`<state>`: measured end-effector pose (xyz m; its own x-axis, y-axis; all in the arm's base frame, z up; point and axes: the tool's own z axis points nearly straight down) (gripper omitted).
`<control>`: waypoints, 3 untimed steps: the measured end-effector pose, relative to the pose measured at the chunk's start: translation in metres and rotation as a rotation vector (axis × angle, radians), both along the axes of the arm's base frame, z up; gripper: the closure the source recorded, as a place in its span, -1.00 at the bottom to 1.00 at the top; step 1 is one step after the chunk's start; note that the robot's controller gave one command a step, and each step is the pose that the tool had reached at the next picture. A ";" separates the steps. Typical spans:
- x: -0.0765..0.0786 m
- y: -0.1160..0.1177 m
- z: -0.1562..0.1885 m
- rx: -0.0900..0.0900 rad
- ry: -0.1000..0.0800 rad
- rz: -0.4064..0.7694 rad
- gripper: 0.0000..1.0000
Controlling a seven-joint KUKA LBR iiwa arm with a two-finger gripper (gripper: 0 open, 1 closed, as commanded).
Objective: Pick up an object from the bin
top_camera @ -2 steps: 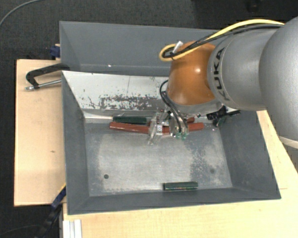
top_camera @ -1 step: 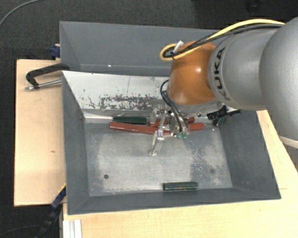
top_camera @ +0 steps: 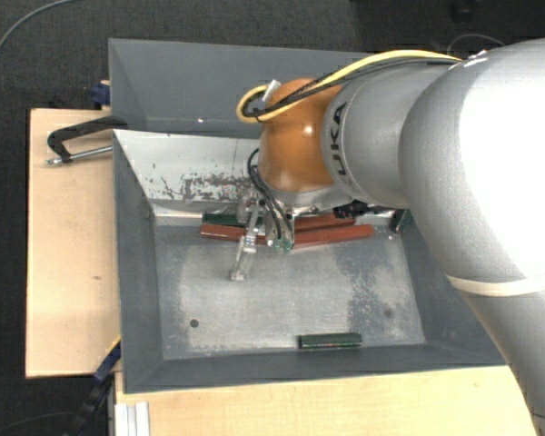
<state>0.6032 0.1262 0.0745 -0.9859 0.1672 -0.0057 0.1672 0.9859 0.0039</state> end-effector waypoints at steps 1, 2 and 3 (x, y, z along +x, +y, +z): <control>0.003 0.000 0.004 0.001 -0.009 0.000 1.00; 0.000 0.000 0.000 -0.001 0.001 0.000 -1.00; 0.003 0.000 0.004 0.000 -0.008 0.000 1.00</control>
Offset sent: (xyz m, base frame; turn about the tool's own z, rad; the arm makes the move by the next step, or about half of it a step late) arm 0.0000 0.0000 0.0000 0.0000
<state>0.6061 0.1258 0.0782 -0.9858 0.1675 -0.0139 0.1675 0.9859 0.0054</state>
